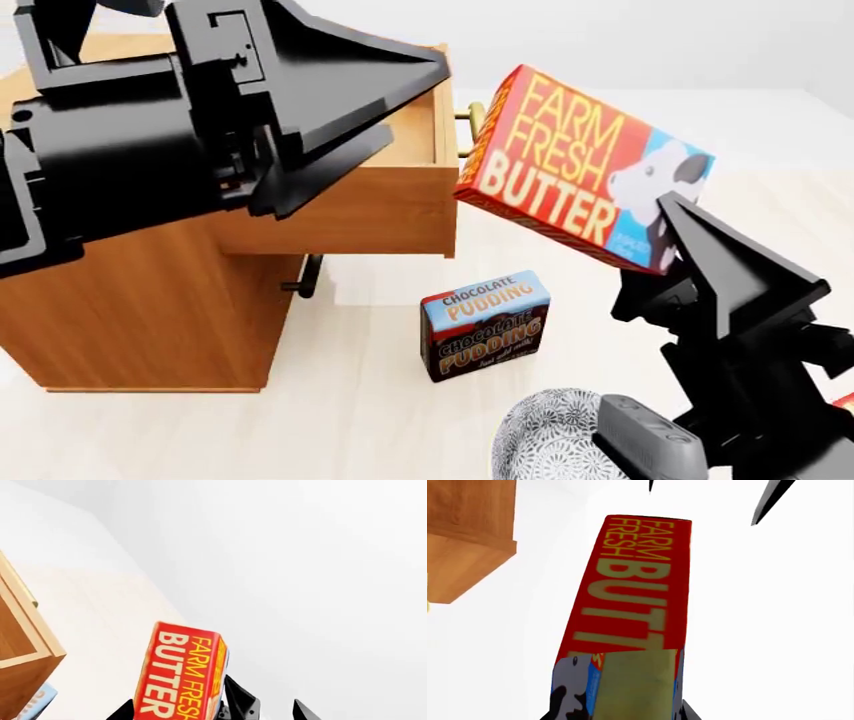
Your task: Put the butter at the front in the top drawer of the cabinet and close it.
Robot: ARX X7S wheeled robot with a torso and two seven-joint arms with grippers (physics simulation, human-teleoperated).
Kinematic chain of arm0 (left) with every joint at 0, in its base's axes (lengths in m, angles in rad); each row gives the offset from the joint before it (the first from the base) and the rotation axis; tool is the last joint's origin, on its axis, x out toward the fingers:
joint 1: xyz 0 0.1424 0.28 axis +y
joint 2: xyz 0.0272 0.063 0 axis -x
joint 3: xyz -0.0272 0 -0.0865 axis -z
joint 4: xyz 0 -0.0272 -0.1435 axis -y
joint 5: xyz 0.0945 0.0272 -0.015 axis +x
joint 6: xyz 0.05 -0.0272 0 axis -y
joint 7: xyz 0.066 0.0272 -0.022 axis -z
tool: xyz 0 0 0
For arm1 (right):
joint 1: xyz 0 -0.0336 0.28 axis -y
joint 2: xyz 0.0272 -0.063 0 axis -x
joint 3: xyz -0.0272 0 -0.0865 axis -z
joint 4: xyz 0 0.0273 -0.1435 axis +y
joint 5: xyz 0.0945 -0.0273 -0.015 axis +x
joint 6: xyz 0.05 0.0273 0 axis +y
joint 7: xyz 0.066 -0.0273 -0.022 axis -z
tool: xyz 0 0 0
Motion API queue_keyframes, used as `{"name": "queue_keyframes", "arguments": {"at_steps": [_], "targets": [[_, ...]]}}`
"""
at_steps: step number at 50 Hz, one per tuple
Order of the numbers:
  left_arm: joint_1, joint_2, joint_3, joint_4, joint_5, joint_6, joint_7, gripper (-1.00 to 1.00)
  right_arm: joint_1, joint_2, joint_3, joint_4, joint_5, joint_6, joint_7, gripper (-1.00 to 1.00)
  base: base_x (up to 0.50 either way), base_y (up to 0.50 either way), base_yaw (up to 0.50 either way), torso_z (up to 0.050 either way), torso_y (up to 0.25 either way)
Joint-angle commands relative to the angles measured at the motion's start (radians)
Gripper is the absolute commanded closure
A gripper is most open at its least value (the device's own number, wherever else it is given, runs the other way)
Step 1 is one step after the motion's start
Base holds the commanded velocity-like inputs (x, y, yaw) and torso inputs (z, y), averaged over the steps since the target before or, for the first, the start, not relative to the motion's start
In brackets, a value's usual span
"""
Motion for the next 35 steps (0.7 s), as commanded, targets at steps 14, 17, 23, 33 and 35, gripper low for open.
{"name": "queue_keyframes", "arguments": {"at_steps": [14,17,23,33,35], "targets": [[-0.068,0.104,0.035,-0.216,0.072,-0.165,0.029,-1.00,-0.001,0.007,0.025,-0.044,0.040,0.012,0.007,1.00,0.00,0.00,0.00,0.000,0.001],[-0.072,0.112,0.039,-0.238,0.079,-0.176,0.033,-1.00,0.000,0.008,0.025,-0.047,0.043,0.013,0.004,1.00,0.00,0.00,0.00,0.000,0.003],[-0.074,0.123,0.041,-0.263,0.096,-0.193,0.049,-1.00,-0.004,0.006,0.023,-0.048,0.042,0.016,0.006,1.00,0.00,0.00,0.00,0.002,0.000],[-0.068,0.139,0.048,-0.298,0.123,-0.218,0.077,-1.00,-0.004,0.008,0.021,-0.058,0.046,0.022,-0.003,1.00,0.00,0.00,0.00,0.000,0.001],[-0.068,0.143,0.049,-0.304,0.127,-0.223,0.080,-1.00,-0.004,0.009,0.021,-0.059,0.046,0.023,-0.004,1.00,0.00,0.00,0.00,0.000,0.000]]}}
